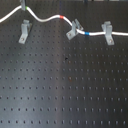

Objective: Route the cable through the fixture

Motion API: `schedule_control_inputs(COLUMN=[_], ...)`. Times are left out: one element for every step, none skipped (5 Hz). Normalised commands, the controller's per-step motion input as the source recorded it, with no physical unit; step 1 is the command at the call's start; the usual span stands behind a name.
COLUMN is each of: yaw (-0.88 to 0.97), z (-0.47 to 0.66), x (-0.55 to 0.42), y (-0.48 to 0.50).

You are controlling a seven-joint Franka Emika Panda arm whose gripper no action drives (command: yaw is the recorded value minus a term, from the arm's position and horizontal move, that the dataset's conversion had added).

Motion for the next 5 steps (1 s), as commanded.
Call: schedule_control_inputs(yaw=[0.47, 0.47, 0.34, 0.15, 0.0], z=[0.23, 0.22, 0.18, 0.14, 0.15], x=[-0.105, -0.073, -0.133, -0.193, -0.189], y=[0.192, 0.191, 0.086, 0.037, -0.034])
